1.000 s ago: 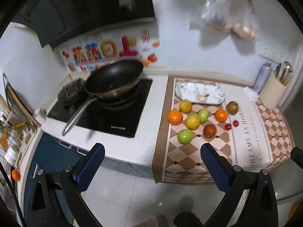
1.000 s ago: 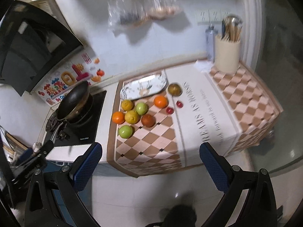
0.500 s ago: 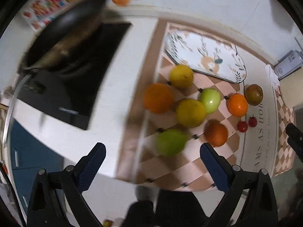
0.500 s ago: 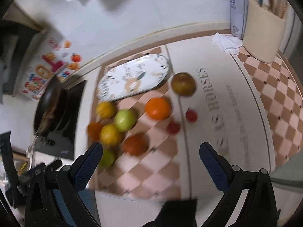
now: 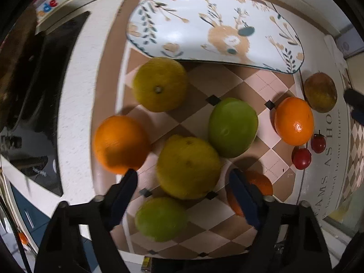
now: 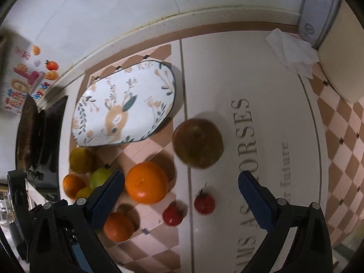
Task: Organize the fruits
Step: 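Grasp the yellow citrus with the left tool while the right tool grasps the red-brown apple, then carry both fruits onto the white floral plate and open both tools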
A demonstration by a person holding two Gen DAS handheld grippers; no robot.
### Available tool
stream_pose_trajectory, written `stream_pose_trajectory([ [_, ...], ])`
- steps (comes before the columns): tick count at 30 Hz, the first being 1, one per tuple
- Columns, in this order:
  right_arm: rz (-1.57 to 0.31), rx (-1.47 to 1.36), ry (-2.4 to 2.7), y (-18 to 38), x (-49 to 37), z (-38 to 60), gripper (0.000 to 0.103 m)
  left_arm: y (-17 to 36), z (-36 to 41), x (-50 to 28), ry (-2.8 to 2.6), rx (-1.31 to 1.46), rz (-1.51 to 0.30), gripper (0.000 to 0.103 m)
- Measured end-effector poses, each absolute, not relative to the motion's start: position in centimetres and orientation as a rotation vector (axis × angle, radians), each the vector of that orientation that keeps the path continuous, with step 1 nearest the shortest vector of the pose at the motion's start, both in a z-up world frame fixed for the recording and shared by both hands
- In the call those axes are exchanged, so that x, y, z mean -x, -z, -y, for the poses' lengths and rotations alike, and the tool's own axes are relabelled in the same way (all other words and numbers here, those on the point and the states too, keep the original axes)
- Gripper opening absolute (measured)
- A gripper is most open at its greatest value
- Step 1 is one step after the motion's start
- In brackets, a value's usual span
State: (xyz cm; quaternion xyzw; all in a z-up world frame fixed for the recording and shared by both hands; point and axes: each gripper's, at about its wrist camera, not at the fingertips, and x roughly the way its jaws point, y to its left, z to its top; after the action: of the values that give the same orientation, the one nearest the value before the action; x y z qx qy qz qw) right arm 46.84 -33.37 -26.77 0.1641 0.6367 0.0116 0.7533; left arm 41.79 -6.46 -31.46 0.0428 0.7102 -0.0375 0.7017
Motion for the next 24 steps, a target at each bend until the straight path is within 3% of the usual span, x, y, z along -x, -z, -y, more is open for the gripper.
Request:
stream_pose_trajectory([
  [2, -1.397, -0.361, -0.016, 27.4, -47.4, 33.5, 0.099, 32.0, 6.8, -42.0, 0.094, -0.111, -1.587, 0.062],
  [7, -1.469, -0.399, 0.014, 29.9, -49.3, 34.3, 0.086, 32.0, 6.9, -42.7, 0.091, -0.118, -1.564, 0.062],
  [12, -1.528, -0.448, -0.004, 32.8, -50.5, 34.1, 0.083, 32.9, 6.9, -43.5, 0.095, -0.141, -1.578, 0.063],
  [14, -1.545, -0.441, 0.002, 33.6, -50.7, 33.8, 0.073, 32.9, 6.6, -43.4, 0.095, -0.124, -1.572, 0.062],
  [24, -1.495, -0.329, -0.029, 32.4, -50.1, 32.6, 0.071, 28.9, 6.2, -41.3, 0.113, -0.11, -1.511, 0.062],
])
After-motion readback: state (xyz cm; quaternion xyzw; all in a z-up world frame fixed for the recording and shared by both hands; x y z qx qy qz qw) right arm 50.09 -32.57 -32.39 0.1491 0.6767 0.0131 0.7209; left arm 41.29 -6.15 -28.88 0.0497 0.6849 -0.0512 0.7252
